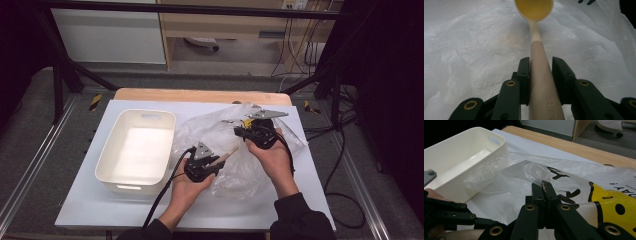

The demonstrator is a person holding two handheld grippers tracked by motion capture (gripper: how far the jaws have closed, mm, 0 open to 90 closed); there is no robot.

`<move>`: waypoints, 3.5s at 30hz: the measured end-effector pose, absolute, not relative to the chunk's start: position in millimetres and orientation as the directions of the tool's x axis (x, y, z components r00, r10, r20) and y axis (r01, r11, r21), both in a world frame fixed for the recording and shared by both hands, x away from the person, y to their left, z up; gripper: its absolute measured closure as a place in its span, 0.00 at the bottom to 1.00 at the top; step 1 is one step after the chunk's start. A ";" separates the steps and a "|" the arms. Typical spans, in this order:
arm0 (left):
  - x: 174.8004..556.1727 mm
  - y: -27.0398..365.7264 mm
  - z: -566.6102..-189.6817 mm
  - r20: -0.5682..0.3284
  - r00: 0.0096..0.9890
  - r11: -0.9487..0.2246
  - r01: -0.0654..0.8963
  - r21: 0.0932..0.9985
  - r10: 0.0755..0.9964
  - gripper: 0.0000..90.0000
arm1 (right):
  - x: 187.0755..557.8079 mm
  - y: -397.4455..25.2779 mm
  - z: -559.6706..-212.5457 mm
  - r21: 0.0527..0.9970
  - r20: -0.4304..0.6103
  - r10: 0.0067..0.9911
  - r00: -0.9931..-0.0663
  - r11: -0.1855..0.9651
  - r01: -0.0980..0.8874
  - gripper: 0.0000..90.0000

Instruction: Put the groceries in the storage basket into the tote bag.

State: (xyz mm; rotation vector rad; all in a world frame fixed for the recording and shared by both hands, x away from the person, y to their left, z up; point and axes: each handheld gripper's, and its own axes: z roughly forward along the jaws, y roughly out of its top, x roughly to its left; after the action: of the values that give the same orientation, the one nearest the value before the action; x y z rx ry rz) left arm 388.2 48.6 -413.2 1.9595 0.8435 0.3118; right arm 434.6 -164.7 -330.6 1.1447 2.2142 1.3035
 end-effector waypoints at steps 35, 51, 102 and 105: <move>425.6 17.7 -427.3 -0.029 0.728 -0.364 0.377 0.852 0.685 0.77 | 429.3 -170.4 -301.2 0.856 0.070 0.775 -0.628 0.276 0.436 1.00; 437.0 -12.1 -432.0 0.001 0.756 -0.397 0.342 0.852 0.655 0.77 | 431.3 -166.1 -303.3 0.856 0.065 0.762 -0.644 0.289 0.429 1.00; 435.2 -4.4 -448.2 -0.028 0.739 -0.420 0.413 0.808 0.673 0.55 | 428.6 -170.2 -318.5 0.848 0.078 0.769 -0.635 0.283 0.447 1.00; 421.9 10.8 -442.6 -0.055 0.735 -0.388 0.418 0.822 0.676 0.55 | 427.3 -169.3 -321.9 0.845 0.084 0.773 -0.629 0.279 0.456 1.00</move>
State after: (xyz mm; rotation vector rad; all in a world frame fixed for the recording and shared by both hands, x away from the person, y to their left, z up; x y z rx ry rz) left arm 421.9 10.8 -442.6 2.0354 0.8281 0.3626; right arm 427.3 -169.3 -321.9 1.1159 2.2113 1.2837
